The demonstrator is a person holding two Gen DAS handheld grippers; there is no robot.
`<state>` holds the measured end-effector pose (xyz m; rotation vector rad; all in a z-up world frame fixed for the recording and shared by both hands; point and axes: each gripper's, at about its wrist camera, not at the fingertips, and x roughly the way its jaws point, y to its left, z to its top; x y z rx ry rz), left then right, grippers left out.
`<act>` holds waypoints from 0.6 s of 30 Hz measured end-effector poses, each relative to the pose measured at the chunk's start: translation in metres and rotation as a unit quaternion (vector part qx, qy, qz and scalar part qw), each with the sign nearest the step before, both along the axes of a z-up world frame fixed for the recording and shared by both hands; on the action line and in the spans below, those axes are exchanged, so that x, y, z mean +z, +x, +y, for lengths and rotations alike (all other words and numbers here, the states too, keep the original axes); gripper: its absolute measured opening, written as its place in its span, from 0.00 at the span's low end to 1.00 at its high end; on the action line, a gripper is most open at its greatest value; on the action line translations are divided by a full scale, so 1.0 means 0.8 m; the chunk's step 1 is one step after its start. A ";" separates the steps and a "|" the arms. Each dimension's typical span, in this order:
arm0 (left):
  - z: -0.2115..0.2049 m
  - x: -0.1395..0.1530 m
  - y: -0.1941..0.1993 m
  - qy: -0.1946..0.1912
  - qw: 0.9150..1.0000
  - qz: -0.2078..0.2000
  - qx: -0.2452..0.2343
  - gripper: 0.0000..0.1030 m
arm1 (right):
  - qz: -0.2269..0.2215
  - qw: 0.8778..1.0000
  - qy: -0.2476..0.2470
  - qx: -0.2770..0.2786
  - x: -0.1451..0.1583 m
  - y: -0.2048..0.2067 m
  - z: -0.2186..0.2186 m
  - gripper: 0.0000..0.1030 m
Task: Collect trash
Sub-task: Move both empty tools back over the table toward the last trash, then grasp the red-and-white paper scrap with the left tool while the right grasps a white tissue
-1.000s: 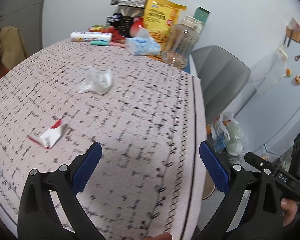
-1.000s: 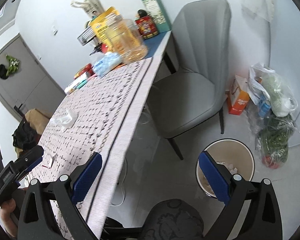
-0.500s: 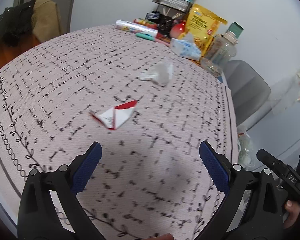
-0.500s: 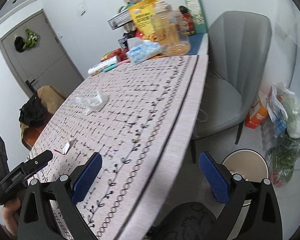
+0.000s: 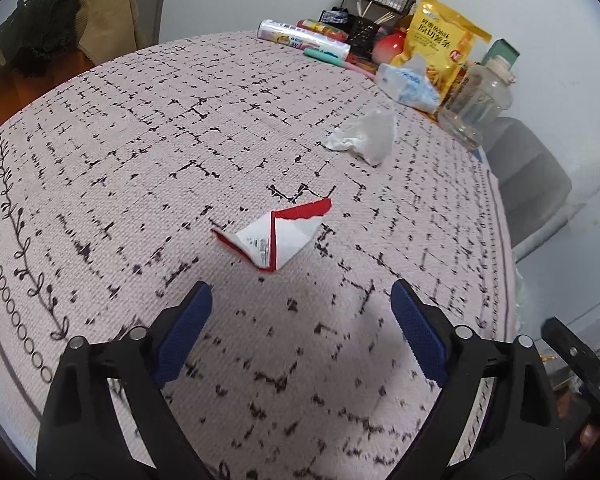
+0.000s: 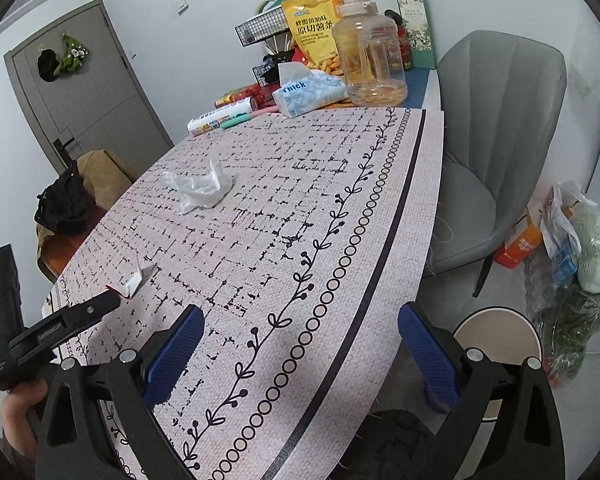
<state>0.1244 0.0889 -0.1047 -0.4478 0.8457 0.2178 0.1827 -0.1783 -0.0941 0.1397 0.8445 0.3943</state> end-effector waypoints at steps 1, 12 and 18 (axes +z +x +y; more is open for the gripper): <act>-0.001 -0.003 0.007 0.004 1.000 0.005 0.003 0.82 | 0.001 1.000 0.001 -0.001 -0.001 0.001 -0.001 0.92; -0.005 -0.007 0.056 0.078 0.996 0.031 0.037 0.73 | 0.020 0.999 0.016 -0.020 -0.015 0.019 -0.016 0.92; -0.004 -0.008 0.064 0.120 0.991 0.044 0.046 0.44 | 0.022 1.000 0.016 -0.013 -0.013 0.028 -0.005 0.92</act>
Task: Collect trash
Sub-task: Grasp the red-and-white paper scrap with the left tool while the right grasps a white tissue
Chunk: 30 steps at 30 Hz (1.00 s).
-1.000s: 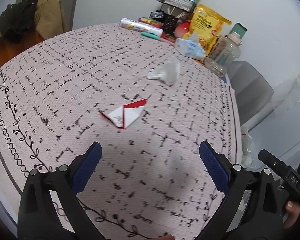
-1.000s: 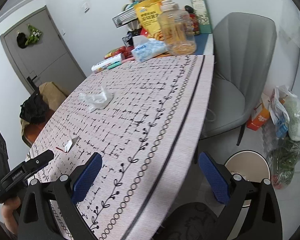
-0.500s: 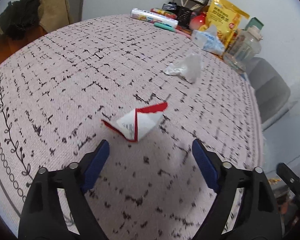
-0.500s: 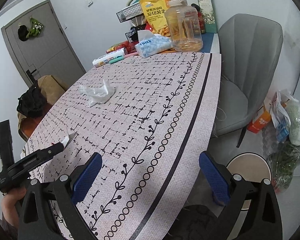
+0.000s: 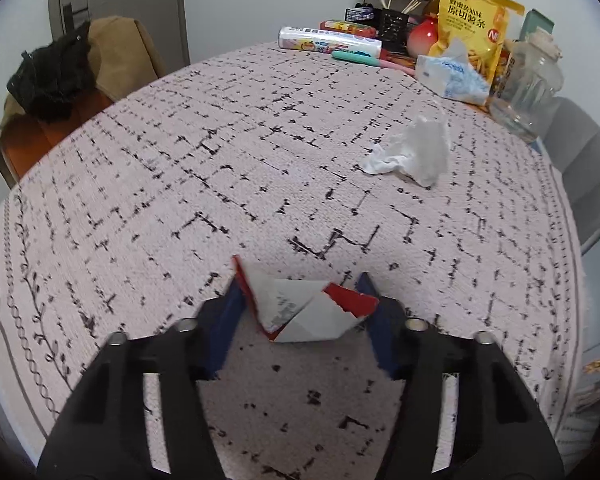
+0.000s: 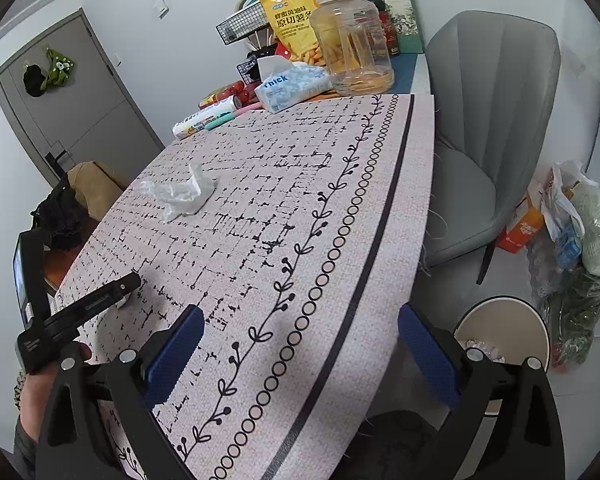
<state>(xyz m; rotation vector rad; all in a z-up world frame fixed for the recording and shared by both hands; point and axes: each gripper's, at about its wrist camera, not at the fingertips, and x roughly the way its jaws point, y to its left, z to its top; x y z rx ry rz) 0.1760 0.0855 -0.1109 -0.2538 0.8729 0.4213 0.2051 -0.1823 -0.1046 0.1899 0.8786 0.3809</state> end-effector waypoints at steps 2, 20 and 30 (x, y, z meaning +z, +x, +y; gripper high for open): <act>0.007 0.002 -0.004 -0.018 1.000 -0.012 -0.003 0.37 | -0.001 1.000 -0.002 0.004 0.001 0.004 0.007 0.92; 0.095 0.035 -0.057 -0.064 0.994 -0.080 0.049 0.36 | -0.045 0.993 -0.055 0.094 0.034 0.069 0.159 0.92; 0.150 0.027 -0.084 -0.081 0.989 -0.089 0.084 0.36 | -0.050 0.990 -0.082 0.104 0.021 0.102 0.239 0.92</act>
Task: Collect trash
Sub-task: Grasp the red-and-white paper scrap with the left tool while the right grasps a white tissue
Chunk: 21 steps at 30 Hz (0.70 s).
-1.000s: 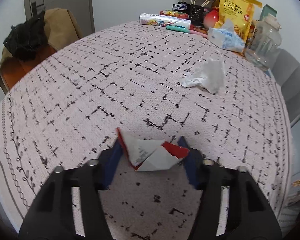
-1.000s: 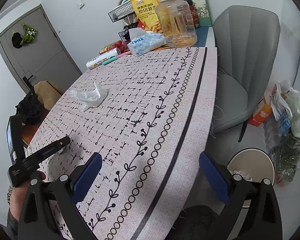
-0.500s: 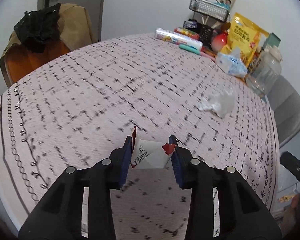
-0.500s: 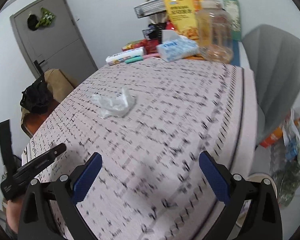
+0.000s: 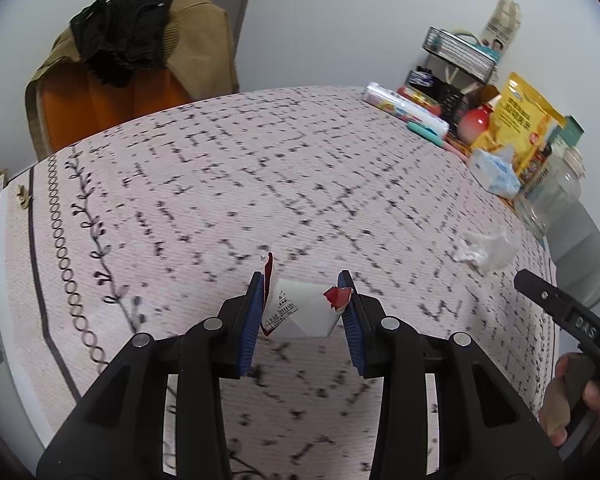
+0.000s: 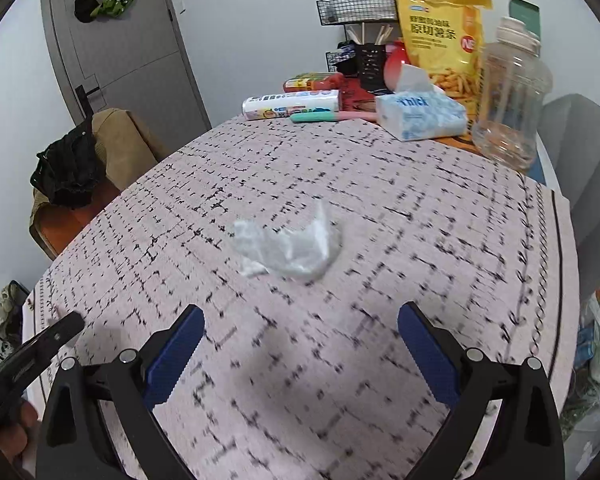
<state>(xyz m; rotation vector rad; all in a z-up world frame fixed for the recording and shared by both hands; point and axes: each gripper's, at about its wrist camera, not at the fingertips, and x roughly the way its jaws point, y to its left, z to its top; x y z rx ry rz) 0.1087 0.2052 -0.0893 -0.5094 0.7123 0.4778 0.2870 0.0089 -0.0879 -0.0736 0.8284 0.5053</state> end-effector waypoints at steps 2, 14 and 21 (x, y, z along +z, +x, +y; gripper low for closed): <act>0.010 -0.002 -0.006 -0.004 1.000 -0.002 0.008 0.36 | -0.005 1.000 -0.006 -0.001 -0.002 0.005 0.011 0.92; 0.027 -0.005 -0.022 -0.016 1.000 -0.006 0.025 0.36 | 0.022 0.999 -0.027 0.011 -0.018 0.045 0.037 0.06; 0.001 0.008 -0.015 -0.009 1.000 -0.015 0.010 0.36 | 0.031 0.999 0.013 0.043 -0.003 0.006 0.012 0.04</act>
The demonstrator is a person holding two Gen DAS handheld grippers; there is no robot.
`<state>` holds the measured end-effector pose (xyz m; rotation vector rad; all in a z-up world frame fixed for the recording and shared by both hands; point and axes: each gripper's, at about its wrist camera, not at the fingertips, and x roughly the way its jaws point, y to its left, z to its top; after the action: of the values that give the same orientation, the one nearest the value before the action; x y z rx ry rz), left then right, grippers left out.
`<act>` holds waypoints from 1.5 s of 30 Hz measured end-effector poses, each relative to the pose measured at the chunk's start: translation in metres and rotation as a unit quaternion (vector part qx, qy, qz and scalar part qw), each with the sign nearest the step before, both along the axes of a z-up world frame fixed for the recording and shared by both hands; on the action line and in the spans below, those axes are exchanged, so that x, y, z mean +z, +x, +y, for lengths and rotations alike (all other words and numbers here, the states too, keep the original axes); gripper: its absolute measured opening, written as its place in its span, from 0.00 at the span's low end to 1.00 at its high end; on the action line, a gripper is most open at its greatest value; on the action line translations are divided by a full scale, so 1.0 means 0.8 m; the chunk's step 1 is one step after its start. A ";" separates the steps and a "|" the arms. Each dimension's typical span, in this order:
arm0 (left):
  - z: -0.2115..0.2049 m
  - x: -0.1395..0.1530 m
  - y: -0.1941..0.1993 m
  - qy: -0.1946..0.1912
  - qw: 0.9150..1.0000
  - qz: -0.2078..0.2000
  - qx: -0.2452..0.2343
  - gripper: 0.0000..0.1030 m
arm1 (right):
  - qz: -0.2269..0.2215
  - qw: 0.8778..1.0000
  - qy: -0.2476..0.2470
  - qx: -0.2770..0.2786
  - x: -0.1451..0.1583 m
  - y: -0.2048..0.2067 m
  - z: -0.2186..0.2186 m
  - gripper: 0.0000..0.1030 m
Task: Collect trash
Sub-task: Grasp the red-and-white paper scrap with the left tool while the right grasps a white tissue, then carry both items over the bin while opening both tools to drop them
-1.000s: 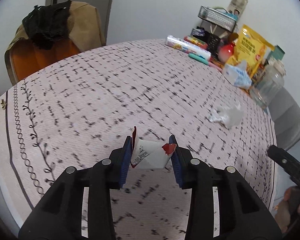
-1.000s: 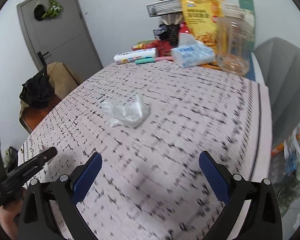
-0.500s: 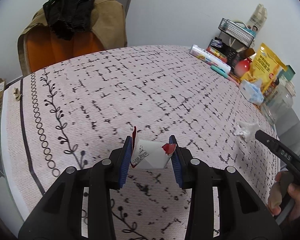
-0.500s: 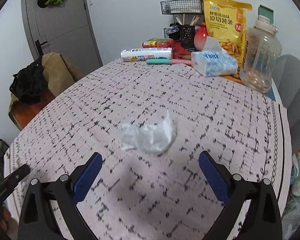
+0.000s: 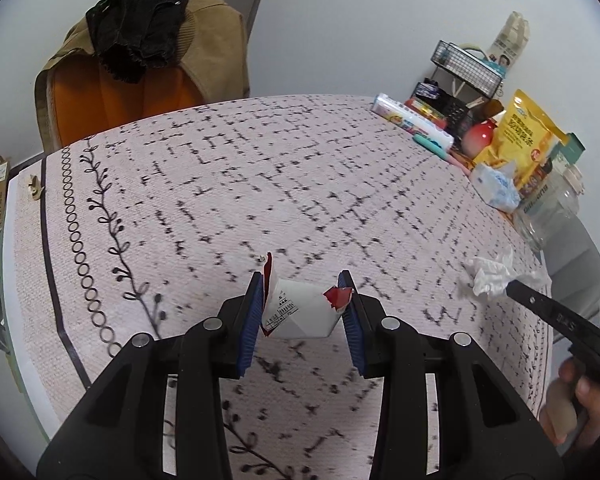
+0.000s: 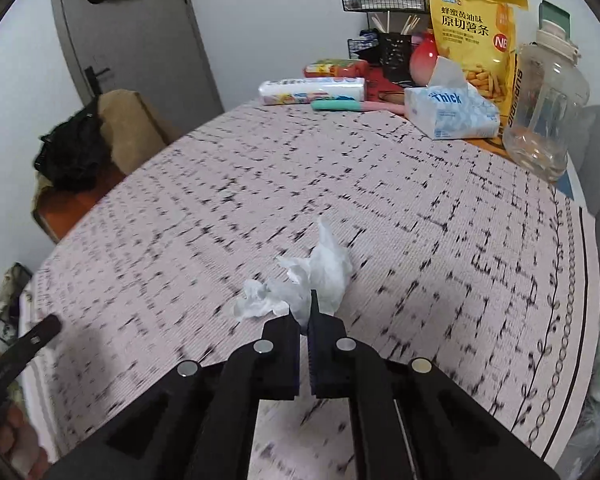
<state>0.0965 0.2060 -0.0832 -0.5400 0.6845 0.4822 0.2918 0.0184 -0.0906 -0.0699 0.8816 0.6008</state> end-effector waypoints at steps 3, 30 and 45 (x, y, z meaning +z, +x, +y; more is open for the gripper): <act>-0.016 0.006 0.008 0.003 1.000 -0.001 -0.012 0.36 | -0.001 1.000 0.026 0.008 0.015 -0.025 -0.018 0.04; -0.272 0.071 0.092 0.042 0.974 -0.042 -0.217 0.36 | -0.033 0.986 0.092 -0.135 0.057 -0.103 -0.299 0.03; -0.404 0.060 0.140 0.044 0.946 -0.024 -0.320 0.36 | -0.016 0.965 0.094 -0.243 0.018 -0.110 -0.437 0.04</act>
<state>0.2086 -0.1173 -0.0356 -0.2196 0.7440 -0.1116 0.2038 -0.3311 -0.0765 0.3014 0.7692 0.2196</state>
